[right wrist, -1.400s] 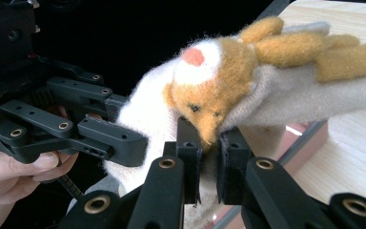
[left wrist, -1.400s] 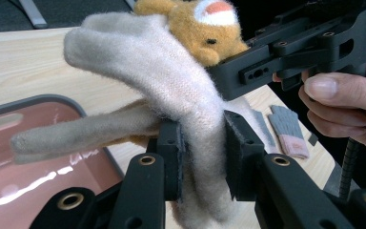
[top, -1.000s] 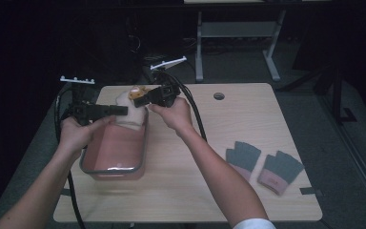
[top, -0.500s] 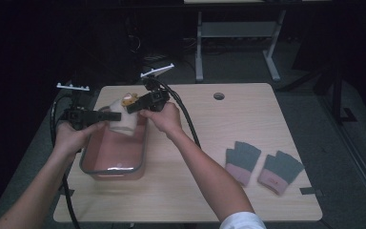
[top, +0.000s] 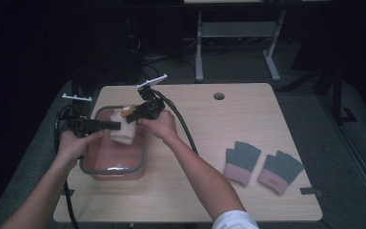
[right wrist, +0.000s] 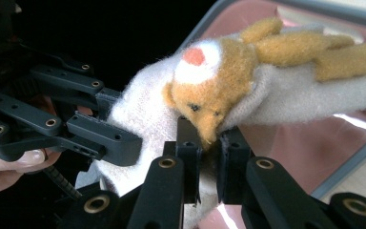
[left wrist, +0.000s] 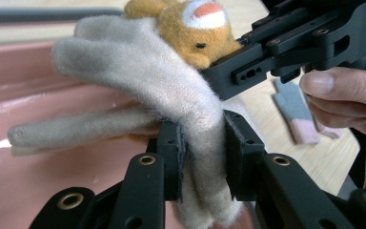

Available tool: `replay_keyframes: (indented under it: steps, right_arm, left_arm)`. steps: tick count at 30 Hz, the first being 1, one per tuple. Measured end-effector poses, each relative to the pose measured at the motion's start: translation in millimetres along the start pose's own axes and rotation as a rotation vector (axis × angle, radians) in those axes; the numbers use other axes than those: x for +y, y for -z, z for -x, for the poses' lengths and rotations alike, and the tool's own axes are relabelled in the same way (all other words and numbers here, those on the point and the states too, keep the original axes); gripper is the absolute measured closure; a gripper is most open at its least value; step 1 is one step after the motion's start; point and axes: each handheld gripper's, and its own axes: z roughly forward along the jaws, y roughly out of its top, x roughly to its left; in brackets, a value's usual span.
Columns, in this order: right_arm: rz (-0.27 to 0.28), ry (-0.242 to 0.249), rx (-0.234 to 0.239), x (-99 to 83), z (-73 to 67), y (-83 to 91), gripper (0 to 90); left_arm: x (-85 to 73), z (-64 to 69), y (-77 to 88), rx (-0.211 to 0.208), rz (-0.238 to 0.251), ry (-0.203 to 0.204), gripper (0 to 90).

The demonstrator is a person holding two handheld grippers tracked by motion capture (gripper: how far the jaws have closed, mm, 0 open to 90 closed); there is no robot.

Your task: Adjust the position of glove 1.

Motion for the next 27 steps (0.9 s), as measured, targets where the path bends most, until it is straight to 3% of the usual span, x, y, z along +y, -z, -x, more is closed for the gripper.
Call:
replay_keyframes:
  steps: [14, 22, 27]
  right_arm:
    - [-0.115, -0.007, -0.030, -8.3, 10.3, -36.5, 81.6]
    - [-0.186, 0.026, -0.092, -13.0, 9.2, -55.2, 77.6]
    - [-0.205, 0.044, -0.115, -12.3, 6.3, -56.3, 74.2]
  left_arm:
    - [-23.2, -21.3, -11.6, 0.035, -0.083, 0.048, 70.9]
    - [-34.1, -26.0, -20.7, 0.090, -0.162, 0.081, 70.8]
    - [-37.0, -28.1, -24.0, 0.130, -0.207, 0.070, 70.8]
